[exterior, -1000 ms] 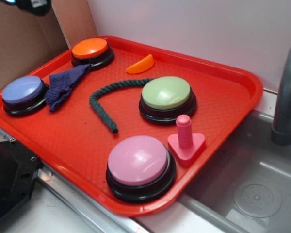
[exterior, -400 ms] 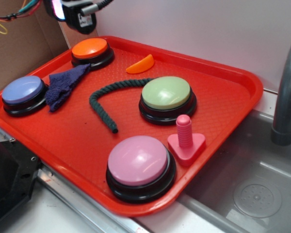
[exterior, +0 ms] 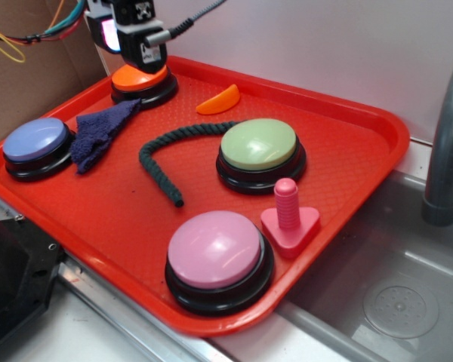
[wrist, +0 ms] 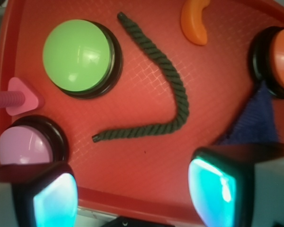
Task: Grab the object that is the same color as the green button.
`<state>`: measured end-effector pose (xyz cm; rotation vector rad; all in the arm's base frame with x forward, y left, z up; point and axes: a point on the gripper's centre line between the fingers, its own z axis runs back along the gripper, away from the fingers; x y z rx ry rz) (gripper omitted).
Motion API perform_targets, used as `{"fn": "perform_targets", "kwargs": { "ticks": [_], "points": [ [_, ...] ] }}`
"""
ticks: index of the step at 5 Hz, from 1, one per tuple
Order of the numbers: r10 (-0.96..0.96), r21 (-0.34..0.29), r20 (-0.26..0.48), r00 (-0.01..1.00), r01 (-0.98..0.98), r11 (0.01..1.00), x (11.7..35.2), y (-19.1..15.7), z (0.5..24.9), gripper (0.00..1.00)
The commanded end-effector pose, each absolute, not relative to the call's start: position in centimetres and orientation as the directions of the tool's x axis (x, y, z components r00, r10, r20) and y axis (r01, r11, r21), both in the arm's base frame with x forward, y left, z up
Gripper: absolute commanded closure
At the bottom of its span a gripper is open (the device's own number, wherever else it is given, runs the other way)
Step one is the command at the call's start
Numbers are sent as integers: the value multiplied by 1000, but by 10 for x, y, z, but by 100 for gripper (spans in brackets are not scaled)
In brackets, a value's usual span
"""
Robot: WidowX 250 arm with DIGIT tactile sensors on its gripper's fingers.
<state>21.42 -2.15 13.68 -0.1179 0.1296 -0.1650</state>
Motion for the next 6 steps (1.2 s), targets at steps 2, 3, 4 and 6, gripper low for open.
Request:
{"fn": "perform_targets", "kwargs": {
  "ticks": [2, 3, 4, 6],
  "points": [
    [-244, -156, -60, 968, 232, 960, 241, 29, 117, 0],
    [-232, -165, -95, 968, 214, 963, 243, 36, 106, 0],
    [-229, -161, -162, 960, 203, 966, 241, 29, 88, 0],
    [-226, -118, -248, 942, 202, 972, 239, 23, 53, 0]
  ]
}}
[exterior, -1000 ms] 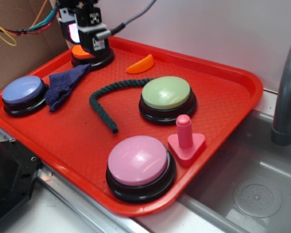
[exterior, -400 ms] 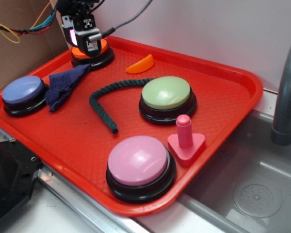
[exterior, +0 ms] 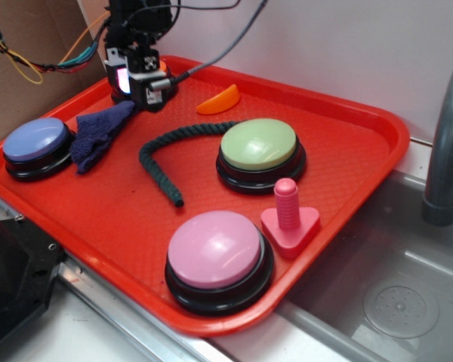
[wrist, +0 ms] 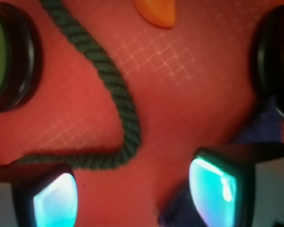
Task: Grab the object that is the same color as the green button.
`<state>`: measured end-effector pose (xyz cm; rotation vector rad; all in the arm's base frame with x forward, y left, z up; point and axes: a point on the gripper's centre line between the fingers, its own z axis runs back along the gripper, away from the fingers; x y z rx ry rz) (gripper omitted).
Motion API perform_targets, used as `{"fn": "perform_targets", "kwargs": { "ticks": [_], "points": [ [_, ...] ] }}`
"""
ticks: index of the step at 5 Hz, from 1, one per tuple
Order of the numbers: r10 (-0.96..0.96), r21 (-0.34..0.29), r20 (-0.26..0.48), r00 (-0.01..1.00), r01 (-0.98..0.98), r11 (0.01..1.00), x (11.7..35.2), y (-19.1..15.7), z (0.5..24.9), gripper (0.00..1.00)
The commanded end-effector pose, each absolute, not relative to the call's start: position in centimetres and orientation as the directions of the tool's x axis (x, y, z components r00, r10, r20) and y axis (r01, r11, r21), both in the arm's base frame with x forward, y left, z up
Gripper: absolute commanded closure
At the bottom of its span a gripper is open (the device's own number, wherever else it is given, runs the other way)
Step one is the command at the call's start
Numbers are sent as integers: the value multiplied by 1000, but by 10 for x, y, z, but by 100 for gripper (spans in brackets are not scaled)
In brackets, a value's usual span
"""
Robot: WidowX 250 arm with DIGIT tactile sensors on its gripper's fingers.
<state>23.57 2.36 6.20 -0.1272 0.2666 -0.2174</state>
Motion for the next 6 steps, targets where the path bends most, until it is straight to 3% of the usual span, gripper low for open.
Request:
{"fn": "perform_targets", "kwargs": {
  "ticks": [1, 2, 3, 5, 6],
  "points": [
    [-197, -71, -253, 947, 184, 980, 238, 19, 46, 0],
    [-181, -41, -272, 945, 177, 983, 237, 21, 39, 0],
    [-197, -25, -309, 930, 199, 980, 233, 21, 26, 100],
    [-186, -9, -391, 902, 199, 980, 226, 18, 1, 100],
    [-206, -30, -379, 902, 211, 977, 223, 18, -2, 100]
  ]
}}
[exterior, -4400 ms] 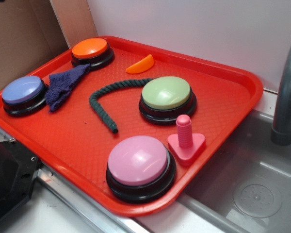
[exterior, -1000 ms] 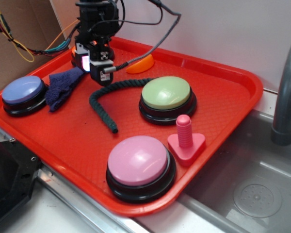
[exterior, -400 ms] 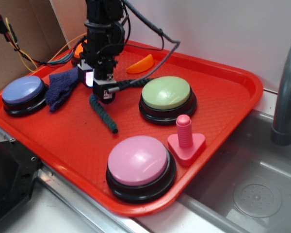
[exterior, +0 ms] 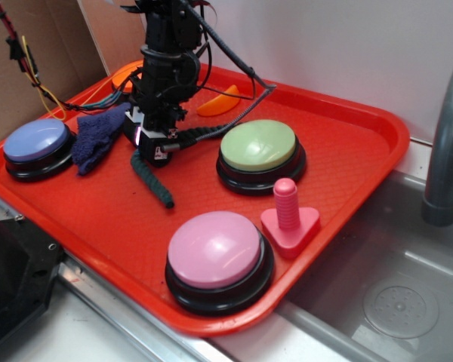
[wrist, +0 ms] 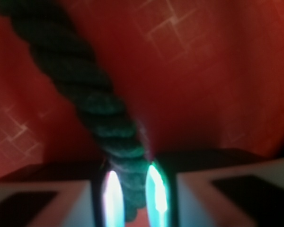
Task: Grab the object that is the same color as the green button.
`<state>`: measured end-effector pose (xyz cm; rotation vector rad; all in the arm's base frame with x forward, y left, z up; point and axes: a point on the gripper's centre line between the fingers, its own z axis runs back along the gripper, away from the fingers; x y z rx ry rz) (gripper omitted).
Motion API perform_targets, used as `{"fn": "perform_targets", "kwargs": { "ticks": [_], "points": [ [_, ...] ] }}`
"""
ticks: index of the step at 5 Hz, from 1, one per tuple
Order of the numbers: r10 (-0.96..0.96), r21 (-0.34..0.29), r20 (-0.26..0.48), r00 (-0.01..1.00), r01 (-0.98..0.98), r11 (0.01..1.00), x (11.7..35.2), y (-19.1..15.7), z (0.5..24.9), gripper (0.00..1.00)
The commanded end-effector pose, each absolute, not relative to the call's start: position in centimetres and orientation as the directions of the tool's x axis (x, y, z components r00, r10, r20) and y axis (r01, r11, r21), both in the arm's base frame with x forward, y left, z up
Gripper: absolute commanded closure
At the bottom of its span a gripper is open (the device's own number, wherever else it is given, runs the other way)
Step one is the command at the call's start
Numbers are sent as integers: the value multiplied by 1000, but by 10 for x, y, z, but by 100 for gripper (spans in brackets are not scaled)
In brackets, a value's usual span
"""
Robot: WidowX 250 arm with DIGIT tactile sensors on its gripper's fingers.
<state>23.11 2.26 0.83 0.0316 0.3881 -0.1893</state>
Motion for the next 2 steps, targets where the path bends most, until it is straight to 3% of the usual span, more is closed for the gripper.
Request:
{"fn": "perform_targets", "kwargs": {
  "ticks": [1, 2],
  "points": [
    [-220, -58, -360, 907, 213, 975, 224, 19, 5, 100],
    [-264, -109, -291, 920, 242, 964, 228, 15, 49, 100]
  ]
}}
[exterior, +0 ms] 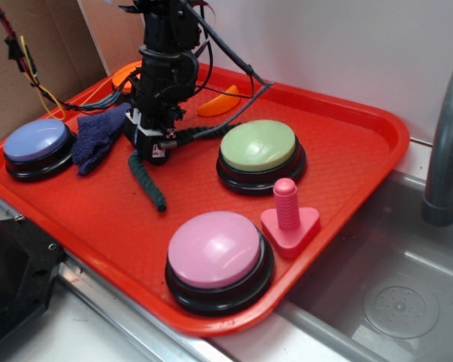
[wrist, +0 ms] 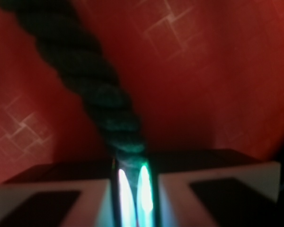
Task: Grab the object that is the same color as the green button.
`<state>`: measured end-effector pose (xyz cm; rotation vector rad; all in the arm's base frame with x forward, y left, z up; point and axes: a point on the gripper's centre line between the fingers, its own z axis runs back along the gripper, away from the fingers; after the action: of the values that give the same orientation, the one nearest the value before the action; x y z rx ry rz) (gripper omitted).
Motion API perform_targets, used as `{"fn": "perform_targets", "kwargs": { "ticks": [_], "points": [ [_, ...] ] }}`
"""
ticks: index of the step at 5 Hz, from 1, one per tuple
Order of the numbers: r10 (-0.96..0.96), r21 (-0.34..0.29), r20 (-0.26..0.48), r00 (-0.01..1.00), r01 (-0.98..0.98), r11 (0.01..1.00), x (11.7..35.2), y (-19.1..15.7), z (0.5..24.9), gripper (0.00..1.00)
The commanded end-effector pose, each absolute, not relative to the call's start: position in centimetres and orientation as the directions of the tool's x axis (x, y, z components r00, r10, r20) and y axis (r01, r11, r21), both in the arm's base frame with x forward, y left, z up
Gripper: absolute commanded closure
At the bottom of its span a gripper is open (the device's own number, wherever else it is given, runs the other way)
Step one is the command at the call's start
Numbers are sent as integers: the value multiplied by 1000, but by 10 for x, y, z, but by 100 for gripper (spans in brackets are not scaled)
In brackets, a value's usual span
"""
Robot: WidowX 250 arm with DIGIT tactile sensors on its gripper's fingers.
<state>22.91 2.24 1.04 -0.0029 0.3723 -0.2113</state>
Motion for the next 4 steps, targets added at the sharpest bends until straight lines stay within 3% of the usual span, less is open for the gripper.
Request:
{"fn": "perform_targets", "kwargs": {
  "ticks": [1, 3, 4],
  "points": [
    [-251, -92, -161, 955, 239, 967, 221, 10, 99, 100],
    [-182, -39, 157, 971, 190, 981, 182, 16, 194, 100],
    [-148, -43, 161, 976, 156, 987, 175, 18, 234, 100]
  ]
}}
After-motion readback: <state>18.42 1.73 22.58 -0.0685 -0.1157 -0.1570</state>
